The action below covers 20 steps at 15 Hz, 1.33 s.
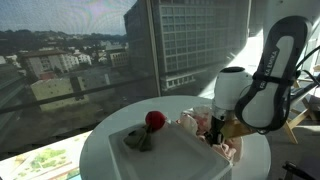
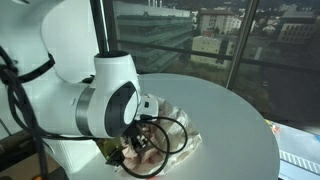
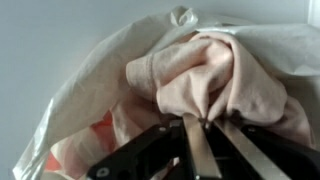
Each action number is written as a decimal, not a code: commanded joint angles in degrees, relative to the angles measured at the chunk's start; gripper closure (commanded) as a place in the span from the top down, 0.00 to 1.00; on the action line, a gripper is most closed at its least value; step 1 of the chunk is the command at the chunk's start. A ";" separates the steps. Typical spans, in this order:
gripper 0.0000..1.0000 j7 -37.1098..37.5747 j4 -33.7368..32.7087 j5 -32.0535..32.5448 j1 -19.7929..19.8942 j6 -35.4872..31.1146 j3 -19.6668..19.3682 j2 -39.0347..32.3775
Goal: Remove the objects in the plastic bag
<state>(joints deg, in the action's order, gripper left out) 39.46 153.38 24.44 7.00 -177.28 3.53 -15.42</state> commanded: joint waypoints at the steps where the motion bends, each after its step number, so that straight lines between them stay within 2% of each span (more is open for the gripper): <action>1: 0.03 1.44 0.78 -4.02 0.44 7.97 4.03 5.97; 4: 0.03 2.27 -0.23 -7.61 -1.23 17.91 6.21 11.72; 5: 0.03 0.97 -0.71 -10.46 -7.47 21.19 1.66 14.32; 6: 0.03 3.21 -1.54 -8.72 -8.32 24.56 1.45 16.45; 7: 0.03 6.89 -2.74 -4.47 -6.32 28.92 4.10 18.55; 9: 0.03 13.02 -5.26 1.71 -7.54 37.12 4.93 22.52; 10: 0.03 13.96 -6.53 2.67 -8.95 40.97 4.78 24.15; 12: 0.03 16.15 -8.84 5.35 -9.48 46.91 6.91 27.26; 15: 0.03 17.90 -11.99 8.71 -10.41 50.85 10.06 30.64; 20: 0.03 20.59 -17.06 14.19 -12.08 49.93 14.69 33.50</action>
<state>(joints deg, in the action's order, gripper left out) 57.76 139.17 34.85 -4.17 -127.71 16.14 16.28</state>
